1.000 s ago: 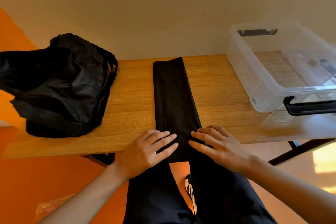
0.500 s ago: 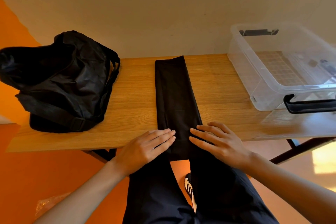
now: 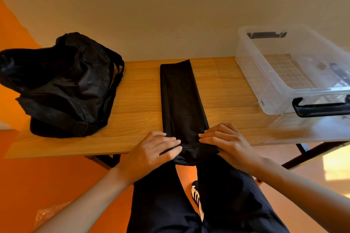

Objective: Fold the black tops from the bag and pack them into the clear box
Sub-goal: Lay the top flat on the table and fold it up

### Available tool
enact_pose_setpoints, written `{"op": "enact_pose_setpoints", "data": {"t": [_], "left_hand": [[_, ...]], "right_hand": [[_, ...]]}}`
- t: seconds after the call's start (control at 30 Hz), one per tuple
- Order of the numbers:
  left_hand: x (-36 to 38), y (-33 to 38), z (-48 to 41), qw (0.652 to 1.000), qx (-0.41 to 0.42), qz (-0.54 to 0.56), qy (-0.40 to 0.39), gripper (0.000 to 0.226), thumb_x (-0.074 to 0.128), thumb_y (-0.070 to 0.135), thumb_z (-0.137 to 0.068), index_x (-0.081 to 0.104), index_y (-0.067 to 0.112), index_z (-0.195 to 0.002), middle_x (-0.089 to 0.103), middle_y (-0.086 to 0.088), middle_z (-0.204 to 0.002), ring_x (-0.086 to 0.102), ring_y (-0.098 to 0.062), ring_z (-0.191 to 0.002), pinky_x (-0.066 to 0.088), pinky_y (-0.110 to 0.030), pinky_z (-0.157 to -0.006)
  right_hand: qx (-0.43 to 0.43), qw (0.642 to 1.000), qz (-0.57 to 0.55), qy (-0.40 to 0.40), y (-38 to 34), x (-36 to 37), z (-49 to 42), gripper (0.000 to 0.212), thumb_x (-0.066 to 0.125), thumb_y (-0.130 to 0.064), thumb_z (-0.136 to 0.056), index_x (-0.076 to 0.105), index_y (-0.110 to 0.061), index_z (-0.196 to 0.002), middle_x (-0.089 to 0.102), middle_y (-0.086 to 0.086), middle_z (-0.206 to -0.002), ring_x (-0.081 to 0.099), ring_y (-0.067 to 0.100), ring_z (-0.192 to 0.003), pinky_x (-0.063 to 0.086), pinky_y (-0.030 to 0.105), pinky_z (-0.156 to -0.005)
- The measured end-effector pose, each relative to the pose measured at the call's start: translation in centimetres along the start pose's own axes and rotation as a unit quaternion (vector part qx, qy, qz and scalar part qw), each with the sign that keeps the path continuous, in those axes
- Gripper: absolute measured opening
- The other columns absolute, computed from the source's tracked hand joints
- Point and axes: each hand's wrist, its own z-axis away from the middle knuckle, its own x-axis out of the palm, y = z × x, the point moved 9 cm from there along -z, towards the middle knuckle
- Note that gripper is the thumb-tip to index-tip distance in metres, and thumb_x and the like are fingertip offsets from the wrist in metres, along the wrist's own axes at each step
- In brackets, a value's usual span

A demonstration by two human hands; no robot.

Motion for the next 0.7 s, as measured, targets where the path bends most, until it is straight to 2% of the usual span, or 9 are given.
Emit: {"op": "enact_pose_setpoints", "data": {"t": [0.1,0.23,0.33,0.4,0.47,0.53,0.63,0.7], "left_hand": [[0.3,0.5,0.2,1.0,0.019,-0.014,-0.006,0.017,0.065,0.006,-0.1,0.06,0.011,-0.115,0.067,-0.013,-0.131,0.062,-0.022,-0.125,0.046,-0.043,-0.105],[0.3,0.5,0.3,1.0,0.018,-0.012,-0.012,0.009,0.066,0.005,-0.099,0.071,0.005,-0.106,0.068,-0.015,-0.125,0.064,-0.023,-0.121,0.049,-0.042,-0.102],[0.3,0.3,0.4,1.0,0.019,-0.011,-0.014,0.009,0.065,0.005,-0.099,0.073,0.002,-0.098,0.069,-0.016,-0.123,0.066,-0.025,-0.119,0.05,-0.041,-0.1],[0.3,0.4,0.2,1.0,0.018,-0.013,-0.011,0.01,0.065,0.005,-0.099,0.073,0.001,-0.095,0.07,-0.016,-0.123,0.066,-0.026,-0.118,0.05,-0.04,-0.099],[0.2,0.5,0.1,1.0,0.012,-0.006,-0.006,0.012,0.064,0.005,-0.1,0.073,0.001,-0.094,0.07,-0.016,-0.122,0.066,-0.027,-0.117,0.051,-0.039,-0.098],[-0.1,0.6,0.0,1.0,0.003,0.002,0.008,0.015,0.062,0.005,-0.102,0.073,0.0,-0.094,0.071,-0.016,-0.12,0.067,-0.027,-0.114,0.052,-0.039,-0.096],[-0.7,0.7,-0.4,0.999,-0.012,0.012,0.033,0.018,0.059,0.005,-0.103,0.073,-0.002,-0.094,0.071,-0.016,-0.118,0.067,-0.027,-0.111,0.053,-0.039,-0.094],[-0.9,0.8,-0.5,0.999,-0.019,0.02,0.039,0.022,0.056,0.005,-0.104,0.074,-0.003,-0.094,0.072,-0.016,-0.117,0.067,-0.027,-0.11,0.054,-0.038,-0.093]], "right_hand": [[-0.026,0.999,0.021,0.003,-0.6,-0.2,0.0,0.036,0.041,-0.024,-0.11,0.072,-0.017,-0.127,0.066,-0.004,-0.135,0.061,0.018,-0.125,0.046,0.044,-0.1],[-0.07,0.994,0.081,-0.024,-1.0,0.1,0.4,0.034,0.05,-0.028,-0.108,0.066,-0.018,-0.137,0.059,0.002,-0.145,0.058,0.021,-0.131,0.046,0.043,-0.103],[-0.092,0.983,0.138,-0.078,-1.0,1.2,0.9,0.05,0.055,-0.038,-0.103,0.051,-0.023,-0.15,0.049,0.007,-0.154,0.053,0.026,-0.136,0.043,0.043,-0.107],[-0.091,0.978,0.166,-0.083,-1.1,1.5,0.8,0.055,0.051,-0.034,-0.102,0.039,-0.024,-0.155,0.049,0.009,-0.155,0.051,0.027,-0.136,0.04,0.042,-0.108],[-0.086,0.977,0.18,-0.069,-1.2,1.6,0.5,0.056,0.05,-0.026,-0.102,0.035,-0.023,-0.156,0.051,0.01,-0.152,0.052,0.027,-0.133,0.04,0.041,-0.107],[-0.085,0.98,0.176,-0.046,-1.5,1.6,0.2,0.052,0.054,-0.021,-0.102,0.044,-0.02,-0.152,0.057,0.01,-0.146,0.057,0.027,-0.128,0.043,0.042,-0.104],[-0.082,0.984,0.156,-0.005,-1.8,1.1,-0.1,0.033,0.057,-0.018,-0.103,0.066,-0.016,-0.134,0.064,0.008,-0.138,0.064,0.026,-0.119,0.046,0.042,-0.1],[-0.081,0.987,0.136,0.007,-1.8,0.6,-0.1,0.027,0.057,-0.02,-0.104,0.072,-0.015,-0.127,0.066,0.006,-0.135,0.065,0.025,-0.118,0.046,0.042,-0.1]]}}
